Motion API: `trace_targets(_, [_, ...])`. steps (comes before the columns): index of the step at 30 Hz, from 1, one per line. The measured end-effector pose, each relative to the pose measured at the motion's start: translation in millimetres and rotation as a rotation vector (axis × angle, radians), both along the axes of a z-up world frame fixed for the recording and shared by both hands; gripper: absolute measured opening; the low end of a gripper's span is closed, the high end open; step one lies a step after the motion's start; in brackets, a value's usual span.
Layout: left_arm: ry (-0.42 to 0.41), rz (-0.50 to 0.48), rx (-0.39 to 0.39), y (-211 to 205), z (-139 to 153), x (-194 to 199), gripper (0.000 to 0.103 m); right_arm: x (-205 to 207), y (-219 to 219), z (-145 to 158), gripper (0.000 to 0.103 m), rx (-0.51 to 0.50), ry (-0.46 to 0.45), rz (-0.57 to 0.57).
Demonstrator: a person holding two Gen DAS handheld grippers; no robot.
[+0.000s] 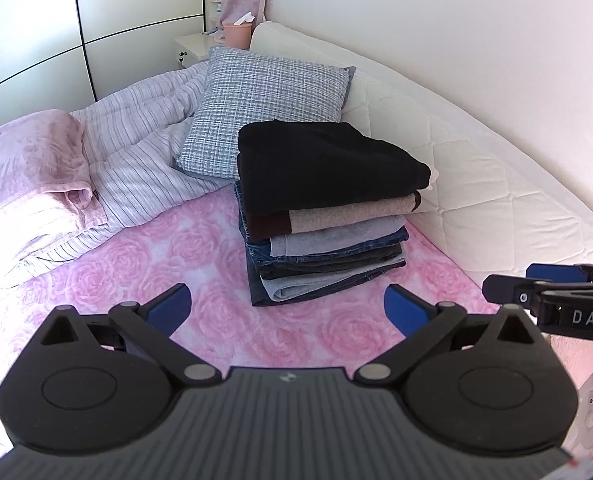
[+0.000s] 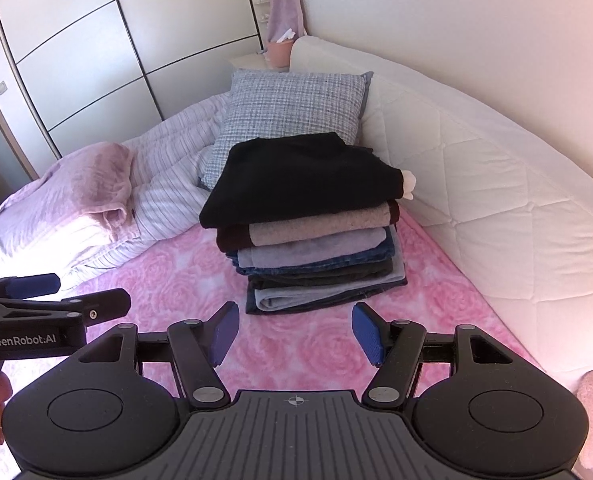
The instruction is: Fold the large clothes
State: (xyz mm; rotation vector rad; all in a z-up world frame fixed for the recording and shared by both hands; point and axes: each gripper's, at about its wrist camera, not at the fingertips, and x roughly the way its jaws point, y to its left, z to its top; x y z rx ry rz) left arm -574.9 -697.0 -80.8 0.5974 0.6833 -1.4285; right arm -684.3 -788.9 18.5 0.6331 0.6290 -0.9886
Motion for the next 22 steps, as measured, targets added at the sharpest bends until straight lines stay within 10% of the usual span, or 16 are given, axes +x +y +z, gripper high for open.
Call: trace_targets(22, [0.009, -0.029, 0.004, -3.5, -1.3, 1.4, 0.101, 5.0, -2.9, 1.2, 0.060, -0.014, 0.042, -0.007])
